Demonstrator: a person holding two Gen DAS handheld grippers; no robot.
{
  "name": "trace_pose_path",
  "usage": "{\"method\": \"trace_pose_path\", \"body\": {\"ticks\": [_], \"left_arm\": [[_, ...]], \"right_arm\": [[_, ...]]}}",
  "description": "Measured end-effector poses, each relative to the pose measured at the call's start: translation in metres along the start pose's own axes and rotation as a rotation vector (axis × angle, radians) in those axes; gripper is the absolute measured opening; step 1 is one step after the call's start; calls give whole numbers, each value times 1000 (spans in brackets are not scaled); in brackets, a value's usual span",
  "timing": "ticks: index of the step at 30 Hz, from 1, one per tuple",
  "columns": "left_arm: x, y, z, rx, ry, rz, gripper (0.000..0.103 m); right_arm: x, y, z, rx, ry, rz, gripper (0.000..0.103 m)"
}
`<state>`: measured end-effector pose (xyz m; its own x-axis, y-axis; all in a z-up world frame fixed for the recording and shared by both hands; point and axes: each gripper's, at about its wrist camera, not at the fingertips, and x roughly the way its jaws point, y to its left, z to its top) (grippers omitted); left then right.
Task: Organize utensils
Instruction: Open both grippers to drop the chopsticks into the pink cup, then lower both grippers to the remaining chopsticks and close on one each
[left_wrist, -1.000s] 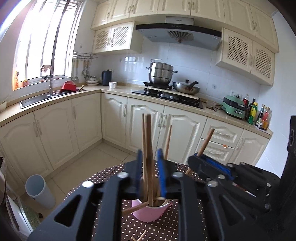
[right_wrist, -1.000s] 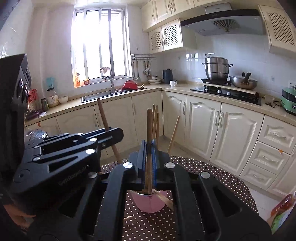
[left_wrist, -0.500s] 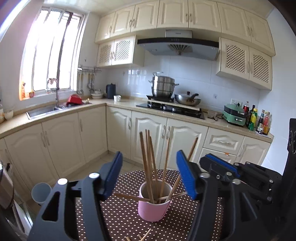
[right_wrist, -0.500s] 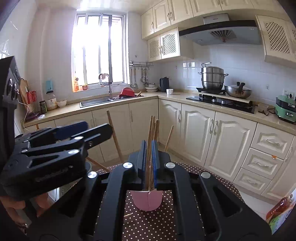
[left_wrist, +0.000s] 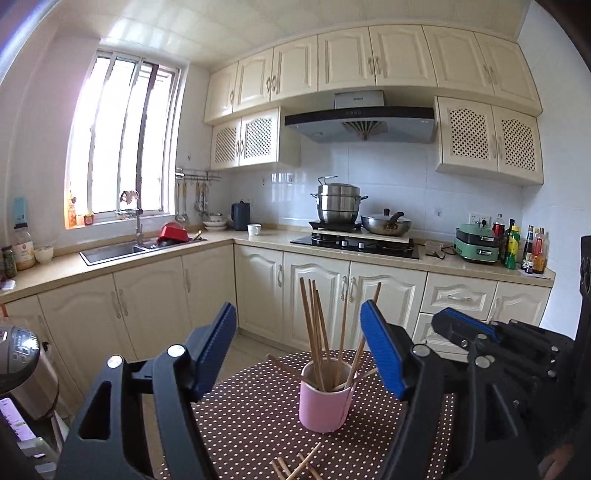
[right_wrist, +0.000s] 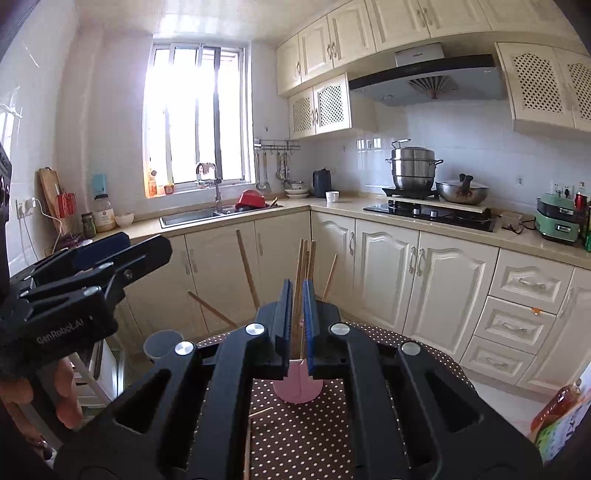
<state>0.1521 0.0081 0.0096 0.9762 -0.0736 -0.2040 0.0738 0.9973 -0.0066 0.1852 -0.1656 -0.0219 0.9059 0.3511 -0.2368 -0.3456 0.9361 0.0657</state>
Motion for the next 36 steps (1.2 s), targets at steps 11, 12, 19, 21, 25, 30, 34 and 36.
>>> {"method": "trace_pose_path", "body": {"ticks": [11,12,19,21,25,30,34,36], "left_arm": [[-38,5,-16,21,-13,20,80],[-38,6,-18,23,-12,21,80],[-35,14,-38,48,35,36,80],[-30,18,-45,53,56,44,80],[-12,29,-62,71,140,25,80],[26,46,-94,60,307,-41,80],[54,52,-122,66,410,-49,80],[69,55,-137,56,459,-72,80]], "right_arm": [[-36,19,-16,-23,-52,-40,66],[-37,20,-18,-25,-52,-42,66],[-35,21,-38,-17,-15,-46,67],[-32,20,-45,-10,5,-43,67],[-22,18,-61,-5,56,-43,67],[-3,15,-84,-3,138,-48,67],[14,13,-104,2,209,-44,67],[22,13,-114,-3,244,-42,67]]}}
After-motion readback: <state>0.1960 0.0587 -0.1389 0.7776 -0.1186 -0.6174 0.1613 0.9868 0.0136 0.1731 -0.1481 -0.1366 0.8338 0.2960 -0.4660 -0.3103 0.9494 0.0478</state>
